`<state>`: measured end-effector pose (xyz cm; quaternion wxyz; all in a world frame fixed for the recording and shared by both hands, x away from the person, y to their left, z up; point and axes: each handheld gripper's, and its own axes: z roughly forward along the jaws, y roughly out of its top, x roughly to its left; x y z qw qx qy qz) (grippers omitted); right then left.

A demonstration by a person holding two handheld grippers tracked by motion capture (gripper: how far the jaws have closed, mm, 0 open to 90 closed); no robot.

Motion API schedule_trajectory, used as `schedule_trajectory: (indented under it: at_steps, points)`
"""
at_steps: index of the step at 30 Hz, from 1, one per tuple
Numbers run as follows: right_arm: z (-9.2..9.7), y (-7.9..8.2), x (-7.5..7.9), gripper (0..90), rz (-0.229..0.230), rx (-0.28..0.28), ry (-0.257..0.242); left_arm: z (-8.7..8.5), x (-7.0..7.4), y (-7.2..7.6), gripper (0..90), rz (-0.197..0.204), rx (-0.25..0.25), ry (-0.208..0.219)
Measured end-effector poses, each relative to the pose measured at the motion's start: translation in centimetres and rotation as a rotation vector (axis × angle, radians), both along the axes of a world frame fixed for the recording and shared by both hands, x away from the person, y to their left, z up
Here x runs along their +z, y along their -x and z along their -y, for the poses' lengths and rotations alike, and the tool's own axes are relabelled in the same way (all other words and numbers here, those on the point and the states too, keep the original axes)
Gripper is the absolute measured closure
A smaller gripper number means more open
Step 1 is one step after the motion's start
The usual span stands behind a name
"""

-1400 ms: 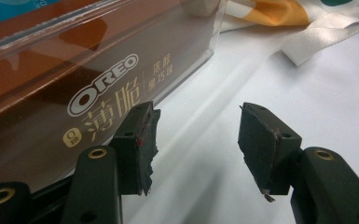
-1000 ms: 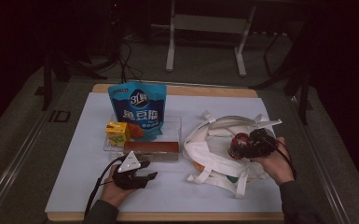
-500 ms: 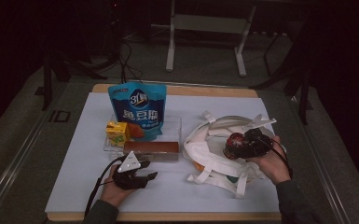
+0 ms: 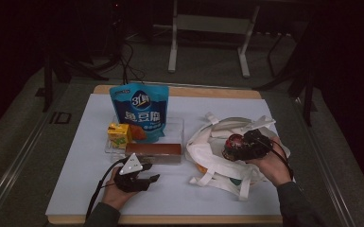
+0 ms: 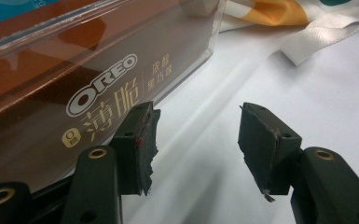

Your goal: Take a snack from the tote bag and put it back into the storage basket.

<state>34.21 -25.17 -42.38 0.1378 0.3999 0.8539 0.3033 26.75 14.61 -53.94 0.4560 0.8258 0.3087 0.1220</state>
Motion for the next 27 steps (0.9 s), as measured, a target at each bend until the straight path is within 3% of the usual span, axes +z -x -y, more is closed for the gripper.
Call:
schedule_trajectory:
  at_steps: [27]
  points:
    - [-2.4, 0.2, 1.2, 25.4, 0.012, 0.059, 0.008, 0.0, 0.0, 0.0, 46.1, 0.001, -0.002, -0.002]
